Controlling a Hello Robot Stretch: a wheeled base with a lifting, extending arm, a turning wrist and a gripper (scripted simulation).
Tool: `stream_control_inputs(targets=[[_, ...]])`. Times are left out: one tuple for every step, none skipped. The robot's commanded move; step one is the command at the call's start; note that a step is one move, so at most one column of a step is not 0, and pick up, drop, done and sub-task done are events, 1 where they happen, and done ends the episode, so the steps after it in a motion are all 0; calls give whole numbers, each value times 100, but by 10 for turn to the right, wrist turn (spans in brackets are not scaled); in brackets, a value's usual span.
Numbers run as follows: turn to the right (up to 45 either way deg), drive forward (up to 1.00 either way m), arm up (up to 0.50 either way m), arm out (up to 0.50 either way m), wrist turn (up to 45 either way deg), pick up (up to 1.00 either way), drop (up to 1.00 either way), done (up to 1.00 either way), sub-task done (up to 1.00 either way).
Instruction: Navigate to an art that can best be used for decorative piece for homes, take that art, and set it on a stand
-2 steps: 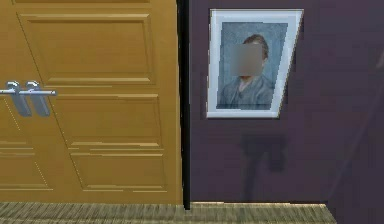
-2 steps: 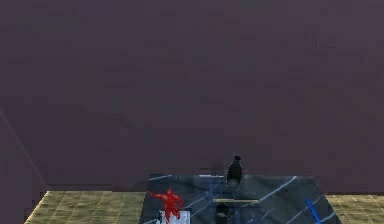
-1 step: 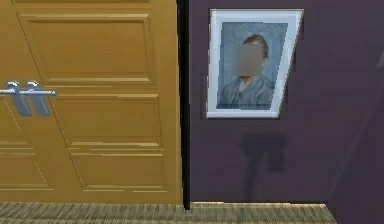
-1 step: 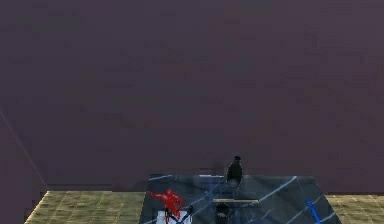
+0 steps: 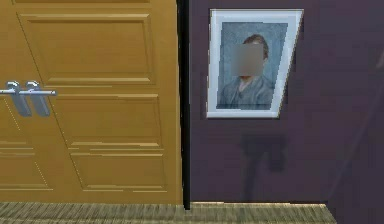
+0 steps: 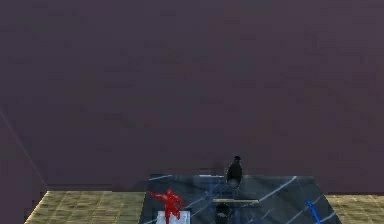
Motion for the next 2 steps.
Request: stream_control_inputs(targets=[[0,0,0,0,0,100,0,0,0],[0,0,10,0,0,0,0,0,0]])
